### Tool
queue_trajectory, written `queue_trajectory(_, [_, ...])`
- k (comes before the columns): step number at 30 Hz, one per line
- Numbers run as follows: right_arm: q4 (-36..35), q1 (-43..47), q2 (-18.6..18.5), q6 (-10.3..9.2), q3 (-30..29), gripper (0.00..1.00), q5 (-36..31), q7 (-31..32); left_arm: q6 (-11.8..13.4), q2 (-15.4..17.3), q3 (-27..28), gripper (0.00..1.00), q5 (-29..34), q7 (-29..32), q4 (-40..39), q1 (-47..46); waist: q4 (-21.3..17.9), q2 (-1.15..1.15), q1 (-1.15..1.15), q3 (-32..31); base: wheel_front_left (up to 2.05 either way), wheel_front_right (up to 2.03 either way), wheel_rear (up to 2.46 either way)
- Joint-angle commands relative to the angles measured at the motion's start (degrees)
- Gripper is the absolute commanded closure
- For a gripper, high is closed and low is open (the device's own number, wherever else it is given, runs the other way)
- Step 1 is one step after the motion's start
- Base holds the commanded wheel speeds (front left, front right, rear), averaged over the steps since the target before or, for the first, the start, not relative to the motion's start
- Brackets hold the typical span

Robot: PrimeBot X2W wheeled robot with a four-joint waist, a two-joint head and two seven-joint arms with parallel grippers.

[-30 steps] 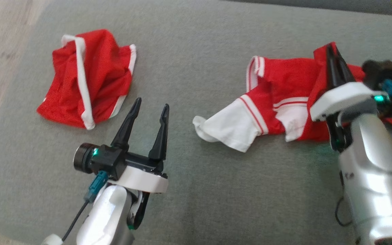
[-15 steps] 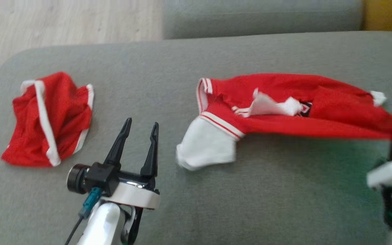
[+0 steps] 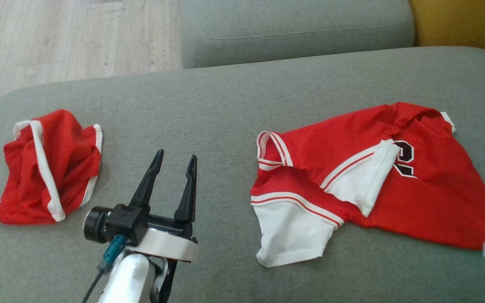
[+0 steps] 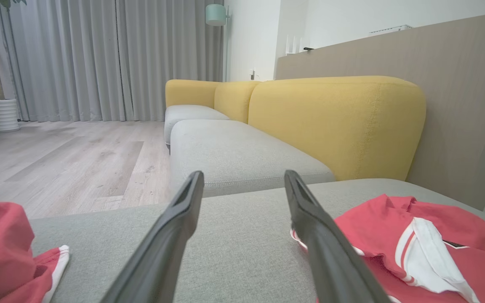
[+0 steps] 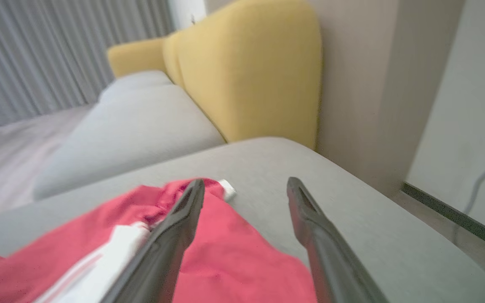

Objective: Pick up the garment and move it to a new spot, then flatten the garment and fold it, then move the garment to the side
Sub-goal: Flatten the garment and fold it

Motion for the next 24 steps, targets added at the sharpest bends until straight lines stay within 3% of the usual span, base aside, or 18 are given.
queue_trajectory(1, [-3.69, -3.25, -1.03, -0.04, 5.18, 0.00, 1.49, -2.82, 0.05, 0.30, 1.92, 0.00, 0.63, -0.37, -1.78, -1.66, 0.44, 0.00, 0.00, 0.04, 0.00, 0.00, 0.00])
queue_trajectory(6, [-6.77, -3.67, -1.03, -0.04, 13.35, 0.00, 3.45, -8.94, -0.16, 0.24, 1.78, 0.00, 0.78, -0.37, -1.96, -1.89, 1.80, 0.00, 0.00, 0.81, 0.00, 0.00, 0.00])
queue_trajectory(11, [-3.76, -4.12, -1.03, -0.04, 17.66, 0.00, 3.51, -10.94, -0.27, 0.20, 1.70, 0.00, 0.85, -0.37, -2.09, -2.20, 3.31, 0.00, 0.00, 2.73, 0.00, 0.00, 0.00])
queue_trajectory(16, [0.53, -5.64, -1.03, -0.04, 18.20, 0.00, 4.83, -11.40, -0.51, 0.16, 1.23, 0.00, 1.01, -0.37, -2.11, -3.46, 4.72, 0.00, 0.00, 5.74, 0.00, 0.00, 0.00])
queue_trajectory(24, [10.34, -13.17, -1.03, -0.04, 14.23, 0.00, 3.45, -9.17, -1.07, 0.05, 0.39, 0.00, 0.59, -0.37, -2.36, -5.89, 7.03, 0.00, 0.00, 10.38, 0.00, 0.00, 0.00])
